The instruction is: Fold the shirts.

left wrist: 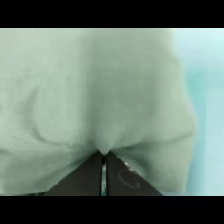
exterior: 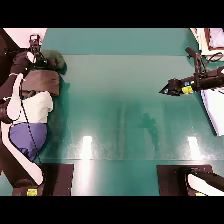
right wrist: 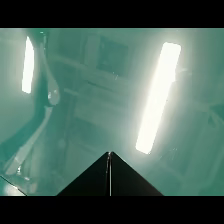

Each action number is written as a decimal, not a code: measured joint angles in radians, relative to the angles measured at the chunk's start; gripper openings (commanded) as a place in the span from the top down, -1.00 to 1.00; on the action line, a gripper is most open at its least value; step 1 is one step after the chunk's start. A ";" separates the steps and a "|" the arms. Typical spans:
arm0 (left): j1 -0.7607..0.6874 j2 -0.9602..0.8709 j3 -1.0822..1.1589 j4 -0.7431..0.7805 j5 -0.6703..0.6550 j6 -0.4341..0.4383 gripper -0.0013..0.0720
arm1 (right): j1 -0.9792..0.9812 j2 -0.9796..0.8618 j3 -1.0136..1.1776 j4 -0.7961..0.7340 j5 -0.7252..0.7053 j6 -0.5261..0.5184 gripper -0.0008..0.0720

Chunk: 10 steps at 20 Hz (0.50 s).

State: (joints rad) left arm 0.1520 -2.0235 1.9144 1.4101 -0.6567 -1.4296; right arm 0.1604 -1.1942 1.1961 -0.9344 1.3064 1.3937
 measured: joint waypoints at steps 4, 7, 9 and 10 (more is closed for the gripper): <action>-0.007 0.067 0.130 -0.035 -0.056 0.011 0.90 | -0.001 0.005 0.000 -0.001 -0.029 0.000 0.94; -0.039 0.206 0.164 -0.061 -0.087 0.037 0.90 | -0.006 0.031 0.000 -0.001 -0.087 0.000 0.94; -0.070 0.326 0.175 -0.070 -0.123 0.060 0.89 | -0.019 0.065 0.000 -0.001 -0.135 0.001 0.94; -0.091 0.387 0.177 -0.076 -0.152 0.070 0.90 | -0.032 0.088 0.000 -0.001 -0.158 0.001 0.94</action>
State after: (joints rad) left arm 0.0608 -1.6367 2.0914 1.3346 -0.8085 -1.3594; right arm 0.1280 -1.1061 1.1965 -0.9352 1.1488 1.3949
